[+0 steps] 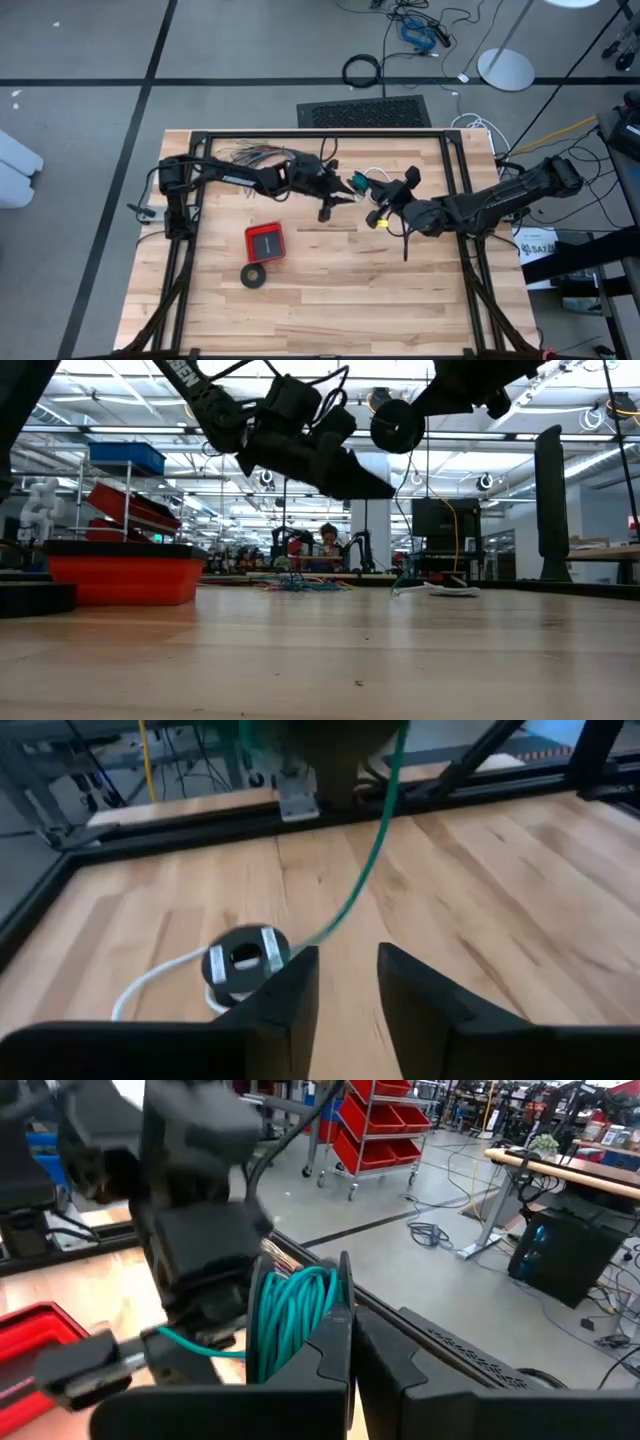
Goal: Coil cords
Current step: Coil the green wire onto the spool
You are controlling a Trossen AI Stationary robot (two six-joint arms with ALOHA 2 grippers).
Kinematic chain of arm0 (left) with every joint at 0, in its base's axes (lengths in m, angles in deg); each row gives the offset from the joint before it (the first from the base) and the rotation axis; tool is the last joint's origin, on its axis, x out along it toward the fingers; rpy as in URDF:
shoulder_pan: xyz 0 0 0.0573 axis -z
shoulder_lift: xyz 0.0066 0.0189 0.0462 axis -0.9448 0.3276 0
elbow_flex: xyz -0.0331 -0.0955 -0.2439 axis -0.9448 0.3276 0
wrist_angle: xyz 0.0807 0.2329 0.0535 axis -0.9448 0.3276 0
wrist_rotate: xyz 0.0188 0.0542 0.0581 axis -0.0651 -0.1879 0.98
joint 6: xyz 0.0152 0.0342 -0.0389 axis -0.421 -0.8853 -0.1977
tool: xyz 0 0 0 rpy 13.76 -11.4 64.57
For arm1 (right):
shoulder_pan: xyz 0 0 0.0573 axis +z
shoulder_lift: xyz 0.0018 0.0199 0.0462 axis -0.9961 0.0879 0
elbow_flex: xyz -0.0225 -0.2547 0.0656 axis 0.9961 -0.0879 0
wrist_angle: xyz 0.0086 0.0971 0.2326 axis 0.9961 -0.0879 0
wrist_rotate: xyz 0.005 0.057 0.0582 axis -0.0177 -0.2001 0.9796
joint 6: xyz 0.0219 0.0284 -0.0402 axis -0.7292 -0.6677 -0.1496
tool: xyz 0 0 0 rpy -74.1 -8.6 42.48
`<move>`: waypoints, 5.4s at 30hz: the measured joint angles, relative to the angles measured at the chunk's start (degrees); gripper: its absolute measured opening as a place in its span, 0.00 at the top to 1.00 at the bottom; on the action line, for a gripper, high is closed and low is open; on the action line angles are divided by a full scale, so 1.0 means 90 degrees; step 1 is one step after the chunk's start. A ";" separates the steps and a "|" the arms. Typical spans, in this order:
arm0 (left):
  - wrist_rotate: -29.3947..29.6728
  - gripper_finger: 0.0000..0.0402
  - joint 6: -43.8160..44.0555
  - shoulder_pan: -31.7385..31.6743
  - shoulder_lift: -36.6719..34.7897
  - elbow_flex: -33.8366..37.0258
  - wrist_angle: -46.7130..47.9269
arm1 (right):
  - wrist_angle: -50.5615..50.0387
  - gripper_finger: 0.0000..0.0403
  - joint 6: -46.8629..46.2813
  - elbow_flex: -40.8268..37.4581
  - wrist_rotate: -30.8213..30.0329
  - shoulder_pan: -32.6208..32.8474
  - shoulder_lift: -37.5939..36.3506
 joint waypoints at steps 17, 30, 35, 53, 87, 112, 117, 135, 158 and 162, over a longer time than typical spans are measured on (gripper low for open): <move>0.1272 0.65 0.1018 0.0202 0.1339 0.0043 -0.2063 | 0.0144 1.00 0.0051 0.0000 0.0163 0.0037 -0.0138; 0.1645 0.69 0.0968 0.0325 0.1330 0.0041 -0.2539 | 0.0176 1.00 0.0051 0.0000 0.0161 0.0037 -0.0138; 0.1632 0.79 0.0929 0.0303 0.1330 0.0041 -0.2409 | 0.0191 1.00 0.0071 0.0000 0.0160 0.0039 -0.0136; 0.1234 0.99 0.0821 -0.0437 0.1121 0.0029 -0.1752 | -0.0727 1.00 -0.0299 -0.0005 0.0352 0.0202 -0.0136; 0.1393 1.00 -0.0164 -0.0282 0.0305 -0.2346 0.3342 | -0.2881 1.00 -0.0619 0.0000 0.0670 -0.0752 0.0066; 0.1760 1.00 0.0011 0.0186 0.0308 -0.2805 0.3715 | -0.2071 1.00 -0.0131 0.0000 -0.0383 -0.1151 0.0426; 0.1713 1.00 0.0184 0.0191 0.0308 -0.2805 0.3440 | -0.1898 1.00 -0.0165 0.0000 -0.0406 -0.1161 0.0652; 0.1716 0.99 0.0343 0.0427 0.0315 -0.2800 0.3327 | -0.0636 1.00 0.0051 -0.0002 -0.0330 -0.1338 0.1066; 0.2375 0.79 -0.0157 0.0636 0.0303 -0.2800 0.3425 | -0.0229 1.00 -0.0135 -0.0002 -0.0389 -0.1059 0.0079; 0.2630 0.79 -0.0181 0.0761 0.0303 -0.2800 0.3297 | -0.0230 1.00 -0.0013 -0.0002 -0.0384 -0.0889 -0.0208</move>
